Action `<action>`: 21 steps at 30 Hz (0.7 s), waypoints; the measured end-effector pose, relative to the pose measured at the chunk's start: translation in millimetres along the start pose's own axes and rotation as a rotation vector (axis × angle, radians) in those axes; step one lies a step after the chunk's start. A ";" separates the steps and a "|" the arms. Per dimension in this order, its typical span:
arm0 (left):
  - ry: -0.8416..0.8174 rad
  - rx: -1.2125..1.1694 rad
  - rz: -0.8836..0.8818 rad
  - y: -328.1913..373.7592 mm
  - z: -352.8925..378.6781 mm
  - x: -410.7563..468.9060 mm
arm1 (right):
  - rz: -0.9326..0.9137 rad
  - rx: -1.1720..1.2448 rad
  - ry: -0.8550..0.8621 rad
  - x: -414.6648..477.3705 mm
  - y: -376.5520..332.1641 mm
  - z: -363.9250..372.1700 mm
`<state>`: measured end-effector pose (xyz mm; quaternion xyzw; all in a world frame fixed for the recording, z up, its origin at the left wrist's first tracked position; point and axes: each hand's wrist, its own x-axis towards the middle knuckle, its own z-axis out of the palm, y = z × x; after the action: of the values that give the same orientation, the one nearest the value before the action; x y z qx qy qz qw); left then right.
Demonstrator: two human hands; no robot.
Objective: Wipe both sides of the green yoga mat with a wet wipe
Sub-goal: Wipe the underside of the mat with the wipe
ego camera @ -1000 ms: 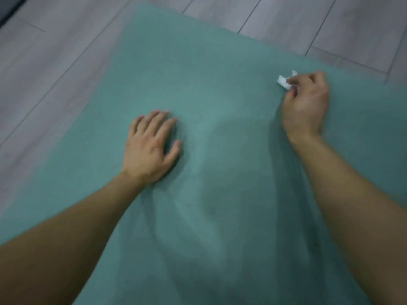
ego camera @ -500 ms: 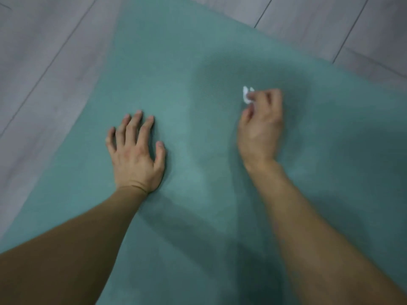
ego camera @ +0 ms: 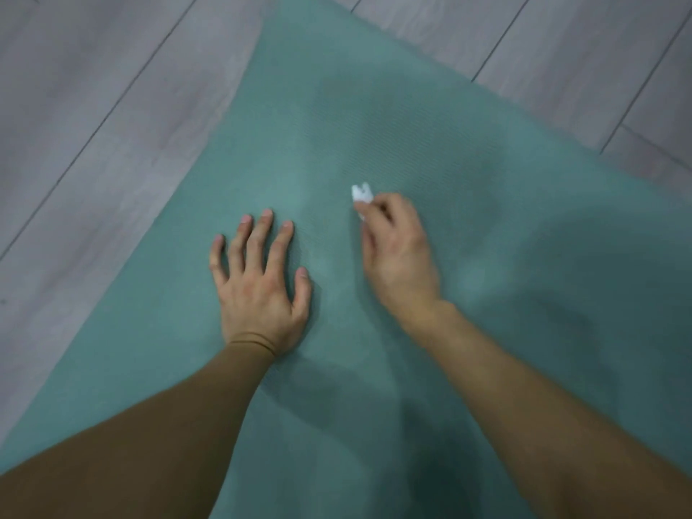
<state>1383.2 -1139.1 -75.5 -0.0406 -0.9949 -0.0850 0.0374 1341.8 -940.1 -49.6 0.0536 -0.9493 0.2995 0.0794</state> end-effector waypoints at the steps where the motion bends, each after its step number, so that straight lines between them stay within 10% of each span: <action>1: 0.000 0.000 0.000 0.2 -0.4 0.0 | -0.061 0.019 -0.061 -4.5 -7.1 5.8; 5: 0.007 0.006 0.002 1.1 -0.4 -0.5 | -0.298 -0.064 -0.186 22.6 25.2 -29.4; 10: 0.009 0.001 0.000 -1.3 -1.1 1.2 | 0.279 -0.110 0.192 46.4 40.2 -41.4; 15: -0.120 0.025 0.007 1.9 -16.6 4.5 | -0.249 0.026 -0.503 -5.4 -46.5 -5.8; 21: 0.064 0.039 -0.198 -74.3 -15.9 29.6 | 0.246 -0.130 0.203 43.5 46.8 -76.9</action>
<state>1348.3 -1212.7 -69.8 0.0611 -0.9938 -0.0702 0.0612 1301.3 -859.9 -5.7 -0.0986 -0.9531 0.2489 0.1411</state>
